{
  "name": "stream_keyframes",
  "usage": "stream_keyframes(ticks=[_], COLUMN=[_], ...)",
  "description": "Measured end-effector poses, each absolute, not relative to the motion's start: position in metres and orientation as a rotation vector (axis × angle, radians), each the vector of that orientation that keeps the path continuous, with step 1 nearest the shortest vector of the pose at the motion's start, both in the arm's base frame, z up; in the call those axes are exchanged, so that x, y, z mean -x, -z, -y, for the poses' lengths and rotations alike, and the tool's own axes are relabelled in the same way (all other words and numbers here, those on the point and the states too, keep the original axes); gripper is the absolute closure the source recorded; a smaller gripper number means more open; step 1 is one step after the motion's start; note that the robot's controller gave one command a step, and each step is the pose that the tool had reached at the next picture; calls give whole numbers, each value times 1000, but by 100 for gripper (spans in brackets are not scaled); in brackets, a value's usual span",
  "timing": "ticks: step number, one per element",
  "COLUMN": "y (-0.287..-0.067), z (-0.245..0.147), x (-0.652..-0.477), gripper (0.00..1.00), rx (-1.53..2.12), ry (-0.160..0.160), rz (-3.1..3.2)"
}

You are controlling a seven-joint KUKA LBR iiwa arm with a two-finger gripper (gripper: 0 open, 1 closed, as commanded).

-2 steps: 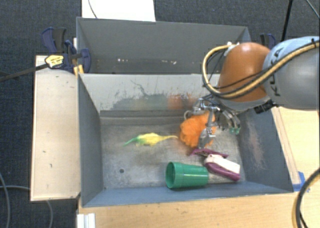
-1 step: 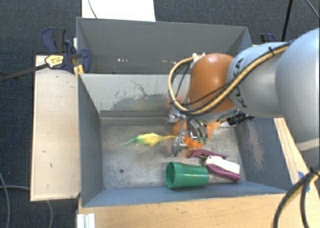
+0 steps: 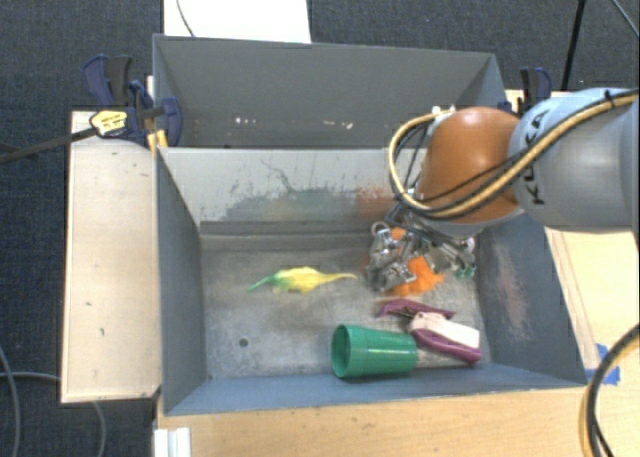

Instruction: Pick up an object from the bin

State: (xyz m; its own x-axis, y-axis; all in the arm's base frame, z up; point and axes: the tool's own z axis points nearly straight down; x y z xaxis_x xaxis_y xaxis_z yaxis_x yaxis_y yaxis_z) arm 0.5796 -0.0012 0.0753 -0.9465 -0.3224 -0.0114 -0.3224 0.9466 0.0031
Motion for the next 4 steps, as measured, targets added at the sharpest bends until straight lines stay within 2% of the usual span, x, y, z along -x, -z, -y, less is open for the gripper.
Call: stream_keyframes(ticks=[2,4], y=[-77,-98], z=[1,0], x=[-579,-579], gripper=[100,100], rx=[512,512], ry=[-7,-5], rz=[-3091,-3097])
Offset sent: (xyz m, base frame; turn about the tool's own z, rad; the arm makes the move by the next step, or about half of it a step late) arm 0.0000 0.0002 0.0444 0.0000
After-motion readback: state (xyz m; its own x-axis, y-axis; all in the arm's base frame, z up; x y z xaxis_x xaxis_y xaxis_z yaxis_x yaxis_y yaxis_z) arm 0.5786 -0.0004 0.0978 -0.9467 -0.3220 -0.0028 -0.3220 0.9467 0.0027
